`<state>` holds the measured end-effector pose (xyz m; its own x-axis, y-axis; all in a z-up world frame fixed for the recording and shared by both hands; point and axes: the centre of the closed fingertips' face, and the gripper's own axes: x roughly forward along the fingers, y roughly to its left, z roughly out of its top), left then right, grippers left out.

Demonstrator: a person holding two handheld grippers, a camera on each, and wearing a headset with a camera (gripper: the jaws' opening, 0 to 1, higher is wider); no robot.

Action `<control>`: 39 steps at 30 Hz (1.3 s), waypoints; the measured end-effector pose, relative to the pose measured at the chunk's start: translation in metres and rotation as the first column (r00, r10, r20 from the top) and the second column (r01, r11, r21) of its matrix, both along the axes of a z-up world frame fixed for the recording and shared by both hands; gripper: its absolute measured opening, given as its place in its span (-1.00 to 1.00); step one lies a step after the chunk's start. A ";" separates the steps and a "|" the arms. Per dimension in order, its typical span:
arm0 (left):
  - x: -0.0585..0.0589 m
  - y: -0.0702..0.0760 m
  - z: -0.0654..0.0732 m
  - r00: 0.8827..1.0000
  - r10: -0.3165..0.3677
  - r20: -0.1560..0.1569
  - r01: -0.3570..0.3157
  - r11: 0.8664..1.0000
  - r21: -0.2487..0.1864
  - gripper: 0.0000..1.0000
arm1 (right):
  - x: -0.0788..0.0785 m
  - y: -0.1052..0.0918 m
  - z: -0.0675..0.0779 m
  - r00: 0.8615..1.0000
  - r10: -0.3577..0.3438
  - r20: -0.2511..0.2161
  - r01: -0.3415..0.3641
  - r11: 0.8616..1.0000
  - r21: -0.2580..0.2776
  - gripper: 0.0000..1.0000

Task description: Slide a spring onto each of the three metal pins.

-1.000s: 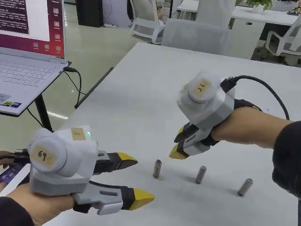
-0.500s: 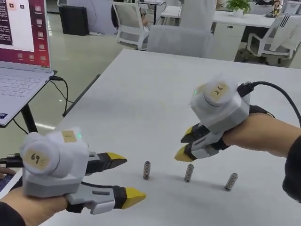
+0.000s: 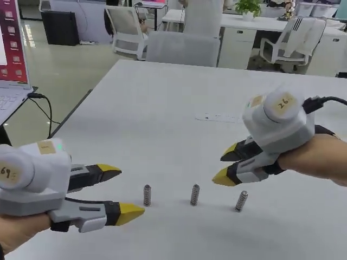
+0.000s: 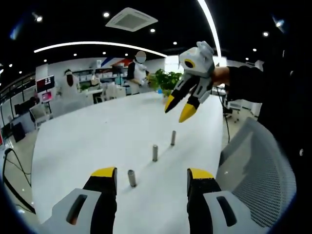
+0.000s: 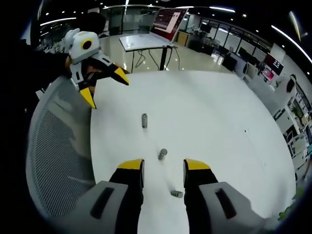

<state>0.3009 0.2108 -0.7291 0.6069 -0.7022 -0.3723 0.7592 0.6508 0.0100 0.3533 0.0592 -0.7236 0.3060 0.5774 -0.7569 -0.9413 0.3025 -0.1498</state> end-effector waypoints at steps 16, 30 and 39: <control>-0.010 -0.009 -0.001 1.000 0.028 -0.012 -0.029 0.998 -0.057 0.10 | -0.008 -0.064 -0.008 0.995 -0.095 -0.020 0.096 0.990 0.106 -0.27; -0.011 -0.009 -0.006 0.999 0.043 -0.029 -0.044 0.997 -0.060 0.16 | -0.025 -0.090 -0.027 0.991 -0.132 -0.038 0.137 0.968 0.211 -0.03; -0.007 0.000 -0.013 0.999 0.036 -0.036 -0.037 0.998 -0.042 0.27 | -0.025 -0.092 -0.027 0.989 -0.144 -0.027 0.146 0.959 0.245 0.09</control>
<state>0.2943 0.2106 -0.7426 0.6192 -0.6957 -0.3642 0.7344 0.6772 -0.0449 0.3279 -0.0332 -0.7505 0.3942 0.6958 -0.6004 -0.8856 0.4622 -0.0458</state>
